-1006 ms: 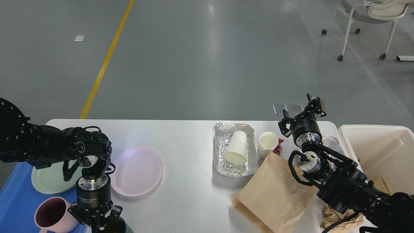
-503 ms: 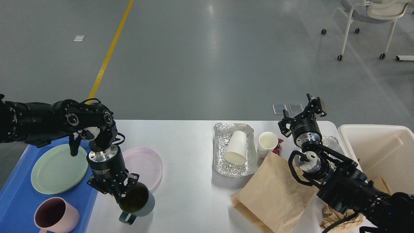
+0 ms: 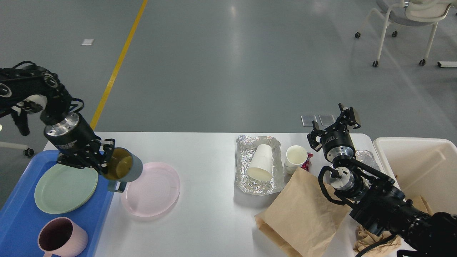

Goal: Tidy desktop
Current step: 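Lift the olive cup and carry it onto the blue tray, then lower the olive cup into the tray corner and open the left gripper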

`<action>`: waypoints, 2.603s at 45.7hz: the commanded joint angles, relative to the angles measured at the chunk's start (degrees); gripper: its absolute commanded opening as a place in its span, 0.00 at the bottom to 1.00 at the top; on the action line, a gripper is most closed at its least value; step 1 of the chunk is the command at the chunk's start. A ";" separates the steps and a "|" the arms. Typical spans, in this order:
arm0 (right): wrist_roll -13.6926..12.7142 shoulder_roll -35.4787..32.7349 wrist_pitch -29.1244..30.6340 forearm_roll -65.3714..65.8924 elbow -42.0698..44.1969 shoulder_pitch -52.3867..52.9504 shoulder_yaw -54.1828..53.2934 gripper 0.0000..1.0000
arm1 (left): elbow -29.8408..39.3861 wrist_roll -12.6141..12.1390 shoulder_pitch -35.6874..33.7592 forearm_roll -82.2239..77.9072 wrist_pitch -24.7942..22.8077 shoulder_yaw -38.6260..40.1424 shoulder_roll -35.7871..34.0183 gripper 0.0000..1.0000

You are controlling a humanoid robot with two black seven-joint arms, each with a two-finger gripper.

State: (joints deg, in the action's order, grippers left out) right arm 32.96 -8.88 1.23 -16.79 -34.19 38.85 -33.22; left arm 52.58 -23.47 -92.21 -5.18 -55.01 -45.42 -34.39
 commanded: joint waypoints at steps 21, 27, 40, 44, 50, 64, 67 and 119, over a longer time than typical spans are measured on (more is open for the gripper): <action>0.00 0.00 0.00 0.00 0.00 0.00 0.00 1.00 | -8.81 0.09 8.36 -0.01 0.01 -3.89 -10.87 0.00; 0.00 0.00 0.00 0.00 0.00 0.00 0.00 1.00 | -9.25 0.09 9.51 -0.10 0.01 -4.59 -13.85 0.00; 0.00 0.00 0.00 0.00 0.00 0.00 0.00 1.00 | -12.85 0.26 10.74 -0.01 0.01 -10.04 -14.30 0.00; 0.00 0.00 0.00 0.00 0.00 0.00 0.00 1.00 | -13.65 0.44 12.58 -0.01 0.01 -9.95 -13.95 0.00; 0.00 0.00 0.00 0.00 0.00 0.00 0.00 1.00 | -13.74 0.53 13.99 0.08 0.01 -9.34 -13.77 0.00; 0.00 0.00 0.00 0.00 0.00 0.00 0.00 1.00 | -13.82 0.79 17.07 0.52 0.01 -9.07 -13.25 0.00; 0.00 0.00 0.00 0.00 0.00 0.00 0.00 1.00 | -13.74 1.58 18.03 0.61 0.01 -8.99 -12.28 0.00; 0.00 0.00 0.00 0.00 0.00 0.00 0.00 1.00 | -13.82 8.09 26.03 0.52 0.01 -7.93 -9.64 0.16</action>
State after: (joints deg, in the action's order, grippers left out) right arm 32.96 -8.88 1.23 -16.79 -34.19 38.85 -33.22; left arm 38.85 -15.41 -66.57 -4.57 -55.00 -53.30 -44.04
